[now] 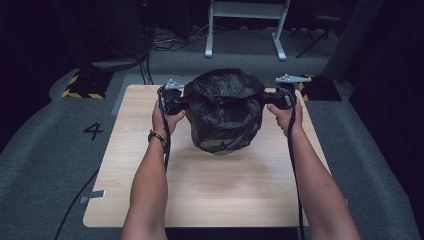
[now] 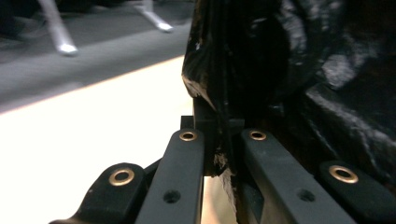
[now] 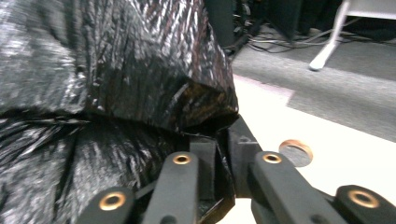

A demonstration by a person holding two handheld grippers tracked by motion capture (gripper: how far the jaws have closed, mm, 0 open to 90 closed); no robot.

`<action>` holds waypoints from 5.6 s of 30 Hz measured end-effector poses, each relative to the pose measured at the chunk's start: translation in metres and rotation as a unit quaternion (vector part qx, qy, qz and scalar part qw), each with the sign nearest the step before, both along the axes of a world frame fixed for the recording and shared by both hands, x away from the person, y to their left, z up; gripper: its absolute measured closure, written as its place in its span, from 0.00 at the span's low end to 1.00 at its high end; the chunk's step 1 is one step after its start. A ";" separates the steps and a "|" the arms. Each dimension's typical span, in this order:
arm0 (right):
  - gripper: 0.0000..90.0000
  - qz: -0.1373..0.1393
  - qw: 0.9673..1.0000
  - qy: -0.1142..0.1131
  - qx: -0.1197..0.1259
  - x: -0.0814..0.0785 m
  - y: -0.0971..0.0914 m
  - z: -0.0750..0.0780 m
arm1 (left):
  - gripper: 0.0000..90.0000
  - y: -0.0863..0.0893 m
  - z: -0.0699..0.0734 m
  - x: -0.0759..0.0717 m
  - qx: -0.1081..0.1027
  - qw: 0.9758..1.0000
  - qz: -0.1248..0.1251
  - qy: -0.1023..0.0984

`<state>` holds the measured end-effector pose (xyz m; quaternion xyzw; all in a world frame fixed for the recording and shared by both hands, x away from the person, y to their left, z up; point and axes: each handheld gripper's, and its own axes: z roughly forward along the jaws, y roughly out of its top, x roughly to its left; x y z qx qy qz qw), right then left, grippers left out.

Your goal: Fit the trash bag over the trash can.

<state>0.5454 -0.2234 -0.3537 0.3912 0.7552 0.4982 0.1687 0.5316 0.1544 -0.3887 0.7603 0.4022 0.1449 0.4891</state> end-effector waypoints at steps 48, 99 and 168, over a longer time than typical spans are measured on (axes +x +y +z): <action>0.82 -0.012 0.998 -0.065 -0.003 -0.040 -0.023 0.014 | 0.20 0.077 0.038 -0.087 0.004 0.995 0.059 -0.082; 0.98 0.014 0.996 0.015 -0.082 -0.007 0.013 -0.033 | 1.00 0.003 -0.010 0.005 0.116 0.992 0.032 0.036; 1.00 0.177 0.972 -0.030 -0.155 -0.117 -0.009 -0.081 | 1.00 -0.004 -0.053 -0.131 0.187 0.978 -0.085 -0.043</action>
